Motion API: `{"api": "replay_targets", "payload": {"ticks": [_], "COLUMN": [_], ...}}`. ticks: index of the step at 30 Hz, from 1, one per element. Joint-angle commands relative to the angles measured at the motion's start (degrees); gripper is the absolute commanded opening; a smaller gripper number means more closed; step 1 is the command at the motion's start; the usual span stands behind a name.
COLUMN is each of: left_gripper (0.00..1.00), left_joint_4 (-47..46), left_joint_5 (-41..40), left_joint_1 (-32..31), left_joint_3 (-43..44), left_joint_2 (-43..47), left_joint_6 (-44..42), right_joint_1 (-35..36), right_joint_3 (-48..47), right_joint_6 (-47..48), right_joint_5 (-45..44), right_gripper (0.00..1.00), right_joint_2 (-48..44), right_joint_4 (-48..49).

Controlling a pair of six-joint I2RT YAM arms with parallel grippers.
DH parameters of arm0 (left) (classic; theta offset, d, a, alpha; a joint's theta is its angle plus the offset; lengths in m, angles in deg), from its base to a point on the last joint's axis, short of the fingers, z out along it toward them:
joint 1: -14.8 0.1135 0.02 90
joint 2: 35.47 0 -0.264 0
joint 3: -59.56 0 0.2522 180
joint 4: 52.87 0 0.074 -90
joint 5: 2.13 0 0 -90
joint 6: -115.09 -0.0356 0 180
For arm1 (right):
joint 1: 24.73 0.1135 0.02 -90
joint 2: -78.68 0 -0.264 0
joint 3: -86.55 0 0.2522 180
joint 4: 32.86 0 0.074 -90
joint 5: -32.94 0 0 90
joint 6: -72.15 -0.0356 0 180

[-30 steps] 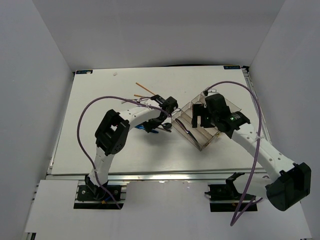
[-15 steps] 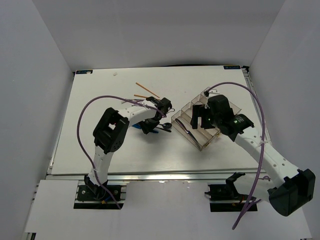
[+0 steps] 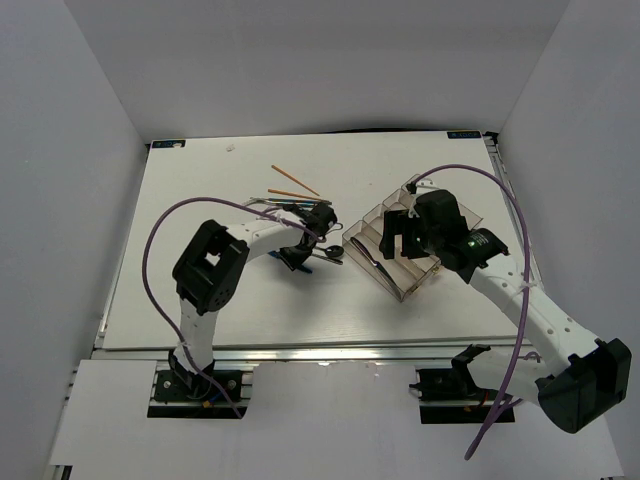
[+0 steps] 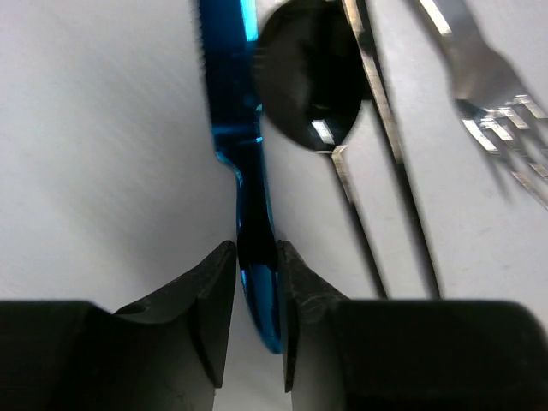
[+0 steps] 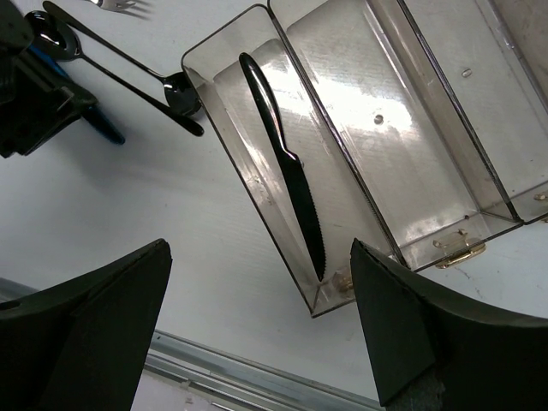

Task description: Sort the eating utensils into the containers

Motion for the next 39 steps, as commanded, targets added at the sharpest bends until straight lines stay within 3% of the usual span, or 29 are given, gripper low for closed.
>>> {"api": "replay_targets", "payload": {"ticks": [1,10,12,14,20,25,36,39], "left_gripper": [0.36,0.13,0.1,0.0,0.0,0.0,0.0,0.0], "left_joint_4": [-1.2,-8.3,-9.8,-11.9,-15.2,-14.4,-9.3,-10.1], "left_joint_5": [4.2,5.3,5.6,5.7,3.3,-3.3,-8.1,-7.4], "left_joint_1": [0.3,0.1,0.1,0.1,-0.1,-1.9,-6.0,-7.1], "left_joint_3": [-8.4,-29.8,-32.7,-36.0,-40.3,-39.3,-35.0,-35.0], "left_joint_2": [2.1,16.0,18.1,21.0,29.4,37.3,43.8,44.8], "left_joint_6": [2.0,5.8,5.4,4.2,0.7,-3.3,-5.1,-5.0], "right_joint_1": [-0.3,-0.3,-0.3,-0.3,-0.1,3.2,17.9,21.6], "right_joint_3": [-0.5,-0.4,0.5,2.4,5.4,10.6,15.2,15.4], "right_joint_6": [0.7,0.9,1.8,1.6,0.2,-1.9,-11.6,-12.5], "right_joint_5": [0.7,3.4,7.5,11.3,21.0,27.8,20.8,18.3], "right_gripper": [0.89,0.89,0.89,0.89,0.89,0.89,0.88,0.82], "right_joint_2": [-1.6,-1.7,-2.0,-2.7,-2.5,-0.9,10.7,13.7], "right_joint_4": [1.3,1.9,3.0,4.4,9.7,17.5,39.6,45.5]}}
